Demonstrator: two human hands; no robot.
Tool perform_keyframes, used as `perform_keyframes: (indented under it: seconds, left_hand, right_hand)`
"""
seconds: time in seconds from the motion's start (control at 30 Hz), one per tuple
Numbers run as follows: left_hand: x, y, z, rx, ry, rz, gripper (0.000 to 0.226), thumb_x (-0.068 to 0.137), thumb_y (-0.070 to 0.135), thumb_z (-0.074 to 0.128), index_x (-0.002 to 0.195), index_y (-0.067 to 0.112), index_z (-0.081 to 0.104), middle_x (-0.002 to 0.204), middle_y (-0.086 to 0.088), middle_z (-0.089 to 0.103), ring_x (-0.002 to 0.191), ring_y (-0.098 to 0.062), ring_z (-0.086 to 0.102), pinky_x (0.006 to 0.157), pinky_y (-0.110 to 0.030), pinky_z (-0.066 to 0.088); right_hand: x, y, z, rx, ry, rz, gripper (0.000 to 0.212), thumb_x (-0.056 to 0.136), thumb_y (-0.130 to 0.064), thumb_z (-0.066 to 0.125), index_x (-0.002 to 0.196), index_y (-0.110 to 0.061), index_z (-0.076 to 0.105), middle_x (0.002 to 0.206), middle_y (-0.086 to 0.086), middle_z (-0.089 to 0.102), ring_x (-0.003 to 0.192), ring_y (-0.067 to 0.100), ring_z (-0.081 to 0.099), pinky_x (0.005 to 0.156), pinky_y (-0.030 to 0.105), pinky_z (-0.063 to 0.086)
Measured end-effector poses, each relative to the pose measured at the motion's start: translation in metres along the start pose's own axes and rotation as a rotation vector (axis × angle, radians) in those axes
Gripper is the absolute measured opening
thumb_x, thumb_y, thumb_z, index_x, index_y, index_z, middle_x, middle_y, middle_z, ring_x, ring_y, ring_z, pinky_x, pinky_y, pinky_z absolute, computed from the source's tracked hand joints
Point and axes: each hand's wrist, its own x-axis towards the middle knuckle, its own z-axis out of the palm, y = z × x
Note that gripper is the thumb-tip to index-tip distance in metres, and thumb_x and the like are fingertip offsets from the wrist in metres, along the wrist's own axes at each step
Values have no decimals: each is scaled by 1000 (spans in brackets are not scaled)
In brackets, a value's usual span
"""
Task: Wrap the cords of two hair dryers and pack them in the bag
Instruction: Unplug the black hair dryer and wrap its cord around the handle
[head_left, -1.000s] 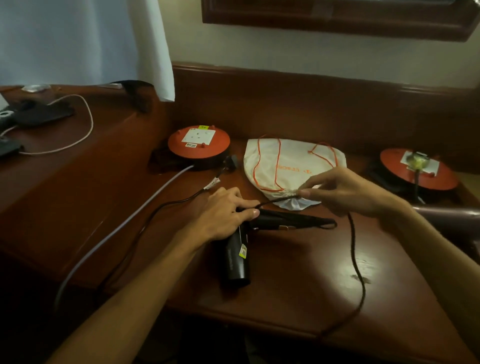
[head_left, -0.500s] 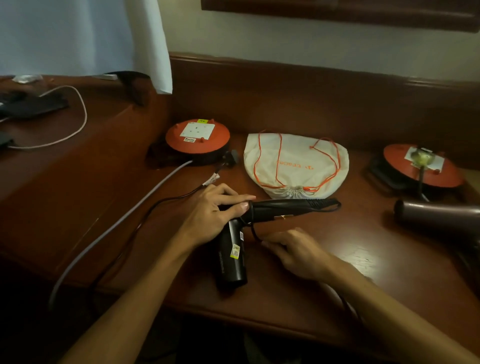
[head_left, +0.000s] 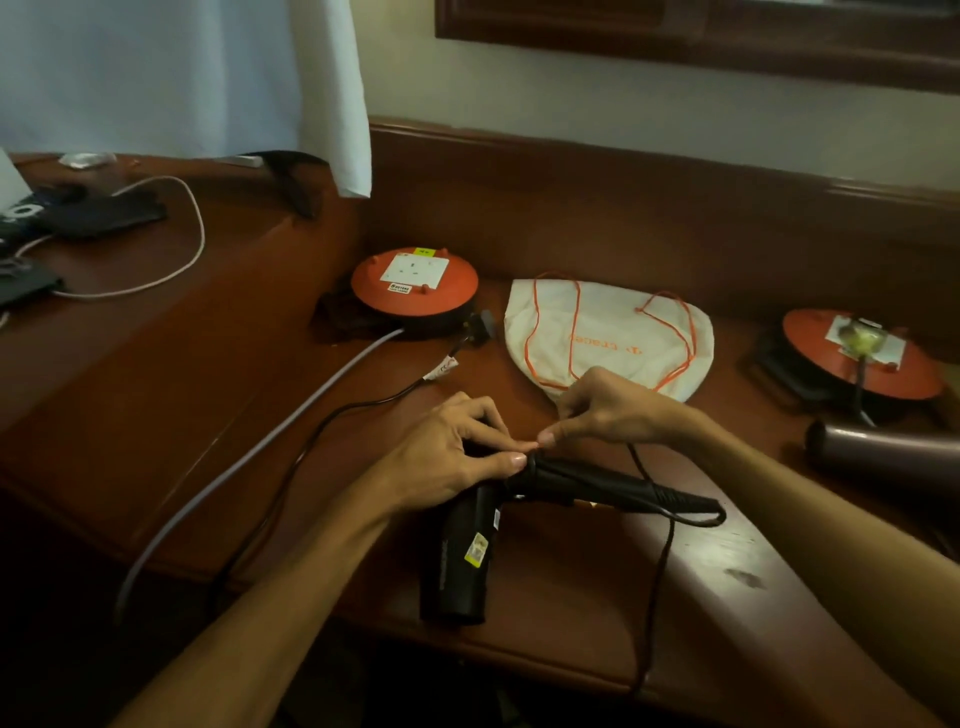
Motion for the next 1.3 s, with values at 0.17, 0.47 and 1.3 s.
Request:
perform_keyframes:
  seconds: [0.17, 0.47, 1.3]
  left_hand:
    - [3, 6, 4, 193, 43, -29, 14, 88, 47, 70, 101, 41, 67, 94, 17, 60, 92, -3, 48, 79, -28, 40]
    - [2, 23, 1, 371, -127, -136, 38, 101, 51, 49, 138, 57, 48, 100, 15, 48, 101, -8, 41, 81, -26, 36]
    - [2, 15, 3, 444, 126, -150, 28, 100, 40, 50, 121, 53, 64, 91, 18, 57, 100, -10, 44, 85, -36, 41]
  right_hand:
    - [-4, -34, -21, 78, -207, 16, 30, 101, -27, 60, 78, -11, 71, 60, 11, 48, 51, 24, 39, 47, 32, 31]
    - [-25, -46, -28, 67, -373, -35, 17, 96, -16, 60, 105, -11, 74, 78, 25, 66, 61, 37, 57, 55, 45, 43]
    - [-103, -46, -31, -125, -58, 101, 19, 101, -26, 57, 87, -30, 68, 71, -3, 69, 55, 13, 65, 54, 27, 51]
